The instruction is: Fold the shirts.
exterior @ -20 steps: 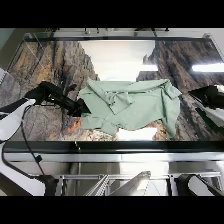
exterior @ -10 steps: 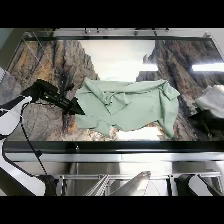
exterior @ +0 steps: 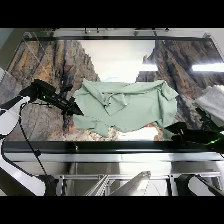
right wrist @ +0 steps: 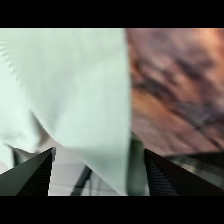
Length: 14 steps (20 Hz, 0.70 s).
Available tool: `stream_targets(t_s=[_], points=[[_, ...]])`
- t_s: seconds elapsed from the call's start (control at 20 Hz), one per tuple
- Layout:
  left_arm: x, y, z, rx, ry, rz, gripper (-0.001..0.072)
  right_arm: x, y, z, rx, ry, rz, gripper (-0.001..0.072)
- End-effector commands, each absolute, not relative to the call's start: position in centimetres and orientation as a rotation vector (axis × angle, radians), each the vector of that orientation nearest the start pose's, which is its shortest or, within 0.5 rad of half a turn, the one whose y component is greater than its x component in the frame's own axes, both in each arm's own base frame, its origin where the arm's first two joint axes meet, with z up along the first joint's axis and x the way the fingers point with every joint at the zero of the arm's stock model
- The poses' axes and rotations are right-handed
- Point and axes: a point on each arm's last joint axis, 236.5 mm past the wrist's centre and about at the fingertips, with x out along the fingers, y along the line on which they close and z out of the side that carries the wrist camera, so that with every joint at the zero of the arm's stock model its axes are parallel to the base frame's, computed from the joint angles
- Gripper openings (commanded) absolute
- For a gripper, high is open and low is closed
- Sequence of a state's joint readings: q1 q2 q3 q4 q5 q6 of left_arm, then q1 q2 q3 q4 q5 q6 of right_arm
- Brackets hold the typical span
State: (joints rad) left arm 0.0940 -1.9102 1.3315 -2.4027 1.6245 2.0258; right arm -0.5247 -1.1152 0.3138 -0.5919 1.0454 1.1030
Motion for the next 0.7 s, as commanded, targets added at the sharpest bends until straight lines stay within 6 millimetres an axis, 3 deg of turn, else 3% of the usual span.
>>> stream_targets(t_s=[0.0, 0.05, 0.1, 0.15, 0.2, 0.3, 0.4, 0.5, 0.55, 0.65], points=[[33.9, -14.3, -8.2, -0.682, 1.783, -0.867, 0.0022, 26.9, 7.4, -11.0, 1.181, 1.191, 0.163, 0.064], [33.9, -14.3, -8.2, -0.682, 1.783, -0.868, 0.0022, 27.2, 7.7, -11.0, 1.201, 1.184, 0.177, 0.0638], [33.9, -14.3, -8.2, -0.683, 1.784, -0.869, 0.0022, 27.5, 8.0, -10.8, 1.222, 1.173, 0.199, 0.05], [33.8, -14.3, -8.1, -0.684, 1.788, -0.874, 0.0022, 27.8, 8.5, -10.0, 1.234, 1.153, 0.242, 0.0252], [33.6, -14.3, -7.9, -0.682, 1.79, -0.893, 0.0022, 28.0, 8.9, -9.1, 1.246, 1.131, 0.286, 0.0129], [32.5, -14.4, -6.6, -0.68, 1.812, -0.962, 0.0022, 28.2, 10.2, -6.4, 1.273, 1.085, 0.403, 0.0023], [31.6, -14.3, -3.4, -0.662, 1.773, -1.081, 0.0022, 28.5, 11.5, -1.4, 1.3, 1.001, 0.566, 0.0023], [32.5, -14.5, 2.2, -0.673, 1.582, -1.189, 0.0024, 29.1, 11.4, 8.5, 1.357, 0.739, 0.821, 0.0023], [33.2, -14.4, 5.9, -0.659, 1.423, -1.237, 0.0025, 28.9, 10.3, 14.7, 1.356, 0.542, 0.946, 0.0023], [33.9, -13.5, 14.4, -0.621, 1.075, -1.306, 0.0025, 26.2, 6.2, 27.6, 1.25, 0.087, 1.126, 0.0023]])
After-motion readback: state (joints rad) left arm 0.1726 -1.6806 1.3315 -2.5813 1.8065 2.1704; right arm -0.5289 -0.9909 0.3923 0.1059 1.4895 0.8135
